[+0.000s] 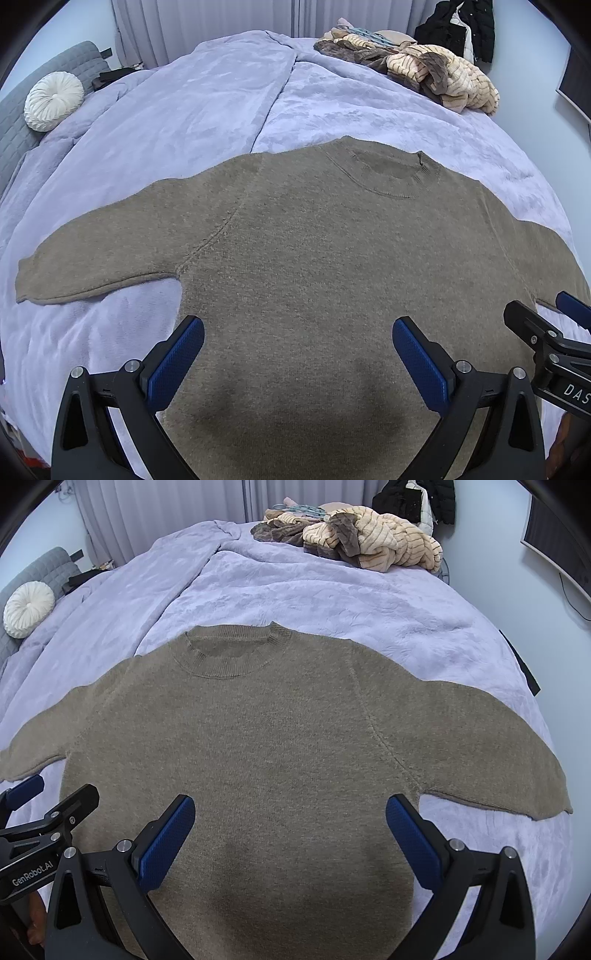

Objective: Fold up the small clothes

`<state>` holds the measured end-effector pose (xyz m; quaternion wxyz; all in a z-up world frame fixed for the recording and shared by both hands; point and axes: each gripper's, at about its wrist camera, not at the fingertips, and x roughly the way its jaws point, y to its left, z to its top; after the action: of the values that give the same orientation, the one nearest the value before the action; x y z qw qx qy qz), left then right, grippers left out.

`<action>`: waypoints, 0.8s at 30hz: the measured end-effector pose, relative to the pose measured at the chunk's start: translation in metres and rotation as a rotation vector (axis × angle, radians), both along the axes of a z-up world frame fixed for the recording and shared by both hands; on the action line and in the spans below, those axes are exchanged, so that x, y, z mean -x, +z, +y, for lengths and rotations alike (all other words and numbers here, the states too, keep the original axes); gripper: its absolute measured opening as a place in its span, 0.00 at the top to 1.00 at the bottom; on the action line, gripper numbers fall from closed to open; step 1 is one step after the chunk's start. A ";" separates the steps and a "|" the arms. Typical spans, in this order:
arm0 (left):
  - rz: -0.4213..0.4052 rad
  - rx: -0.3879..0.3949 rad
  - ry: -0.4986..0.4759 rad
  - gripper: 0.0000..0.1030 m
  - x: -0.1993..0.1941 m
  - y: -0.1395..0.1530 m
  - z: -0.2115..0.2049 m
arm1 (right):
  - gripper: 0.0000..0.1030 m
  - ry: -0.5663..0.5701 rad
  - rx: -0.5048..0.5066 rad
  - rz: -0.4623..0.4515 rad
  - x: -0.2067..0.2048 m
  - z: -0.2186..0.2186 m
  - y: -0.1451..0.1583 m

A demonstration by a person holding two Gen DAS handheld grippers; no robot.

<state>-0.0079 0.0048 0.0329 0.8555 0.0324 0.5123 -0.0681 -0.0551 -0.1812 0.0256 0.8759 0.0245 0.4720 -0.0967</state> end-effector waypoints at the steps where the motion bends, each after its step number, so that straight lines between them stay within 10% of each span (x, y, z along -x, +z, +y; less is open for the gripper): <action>1: 0.001 0.000 0.001 0.01 -0.001 0.000 -0.001 | 0.00 0.000 0.001 0.001 -0.001 0.001 0.000; 24: 0.019 0.037 0.005 0.01 -0.009 -0.007 0.012 | 0.00 -0.011 0.026 0.038 -0.005 0.003 -0.008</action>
<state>0.0015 0.0171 0.0256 0.8512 0.0147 0.5192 -0.0755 -0.0501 -0.1780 0.0178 0.8666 0.0137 0.4870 -0.1081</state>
